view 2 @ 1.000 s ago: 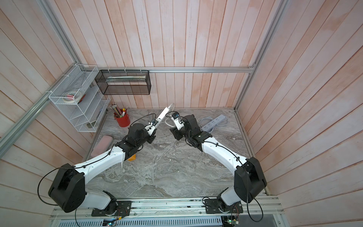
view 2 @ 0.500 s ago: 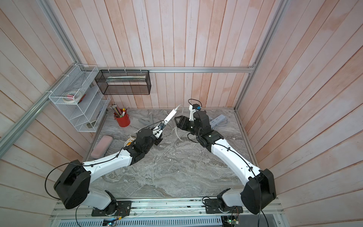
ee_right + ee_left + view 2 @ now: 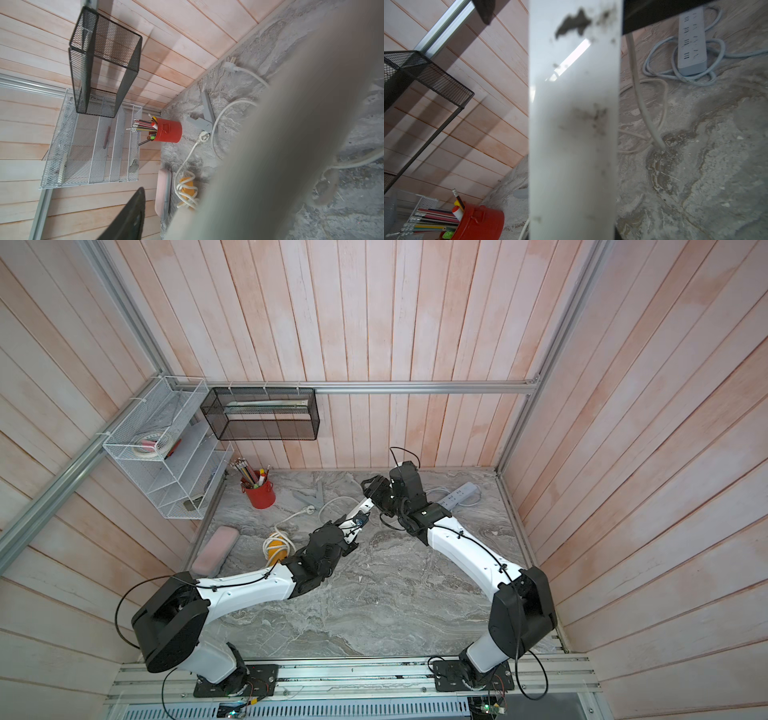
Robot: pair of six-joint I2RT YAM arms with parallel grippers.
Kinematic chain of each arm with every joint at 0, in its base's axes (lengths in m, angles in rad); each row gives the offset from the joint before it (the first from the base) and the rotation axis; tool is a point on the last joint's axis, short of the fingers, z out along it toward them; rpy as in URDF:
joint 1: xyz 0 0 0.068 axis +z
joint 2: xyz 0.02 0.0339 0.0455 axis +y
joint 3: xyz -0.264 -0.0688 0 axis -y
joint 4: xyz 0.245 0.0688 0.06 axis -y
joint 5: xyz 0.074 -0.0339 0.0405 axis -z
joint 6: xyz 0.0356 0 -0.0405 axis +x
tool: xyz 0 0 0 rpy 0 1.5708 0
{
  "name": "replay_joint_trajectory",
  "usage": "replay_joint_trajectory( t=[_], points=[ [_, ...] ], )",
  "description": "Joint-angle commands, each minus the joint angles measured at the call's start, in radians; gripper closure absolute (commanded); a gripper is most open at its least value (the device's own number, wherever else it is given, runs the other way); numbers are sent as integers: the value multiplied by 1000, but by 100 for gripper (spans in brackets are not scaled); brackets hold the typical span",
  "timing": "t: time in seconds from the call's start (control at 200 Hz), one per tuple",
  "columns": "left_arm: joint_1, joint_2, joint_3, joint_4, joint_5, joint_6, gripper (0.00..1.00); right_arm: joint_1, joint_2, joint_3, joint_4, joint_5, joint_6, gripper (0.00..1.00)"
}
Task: Wrap the cord around the power strip
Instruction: Adjust the power strip.
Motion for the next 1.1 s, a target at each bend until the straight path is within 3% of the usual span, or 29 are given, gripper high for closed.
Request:
replay_joint_trajectory(
  t=[0.0, 0.105, 0.225, 0.33, 0.42, 0.51, 0.64, 0.715, 0.845, 0.97, 1.095],
  points=[
    [-24, -6, 27, 96, -22, 22, 79, -7, 31, 26, -33, 33, 8, 51],
    [-25, -27, 39, 52, -9, 11, 67, -19, 27, -16, -2, 41, -16, 67],
    [-25, -69, 79, -73, 82, -41, 46, -42, -6, -107, 99, 48, -54, 80],
    [-6, -108, 158, -317, 273, -143, 34, -85, -42, -178, 192, 31, -151, 85],
    [48, -103, 273, -573, 444, -241, 34, -141, -76, -227, 248, -50, -255, 89],
    [141, -130, 319, -686, 690, -327, 34, -182, -113, -249, 267, -162, -379, 90],
    [287, -152, 315, -661, 1113, -458, 32, -206, -188, -275, 295, -399, -581, 89],
    [325, -131, 300, -610, 1265, -514, 29, -208, -220, -277, 273, -488, -646, 87],
    [338, -54, 285, -578, 1401, -512, 24, -215, -242, -271, 275, -623, -657, 87],
    [333, -12, 279, -548, 1534, -545, 21, -217, -260, -271, 330, -680, -636, 87],
    [301, -21, 231, -466, 1595, -587, 20, -218, -276, -281, 439, -718, -576, 87]
  ],
)
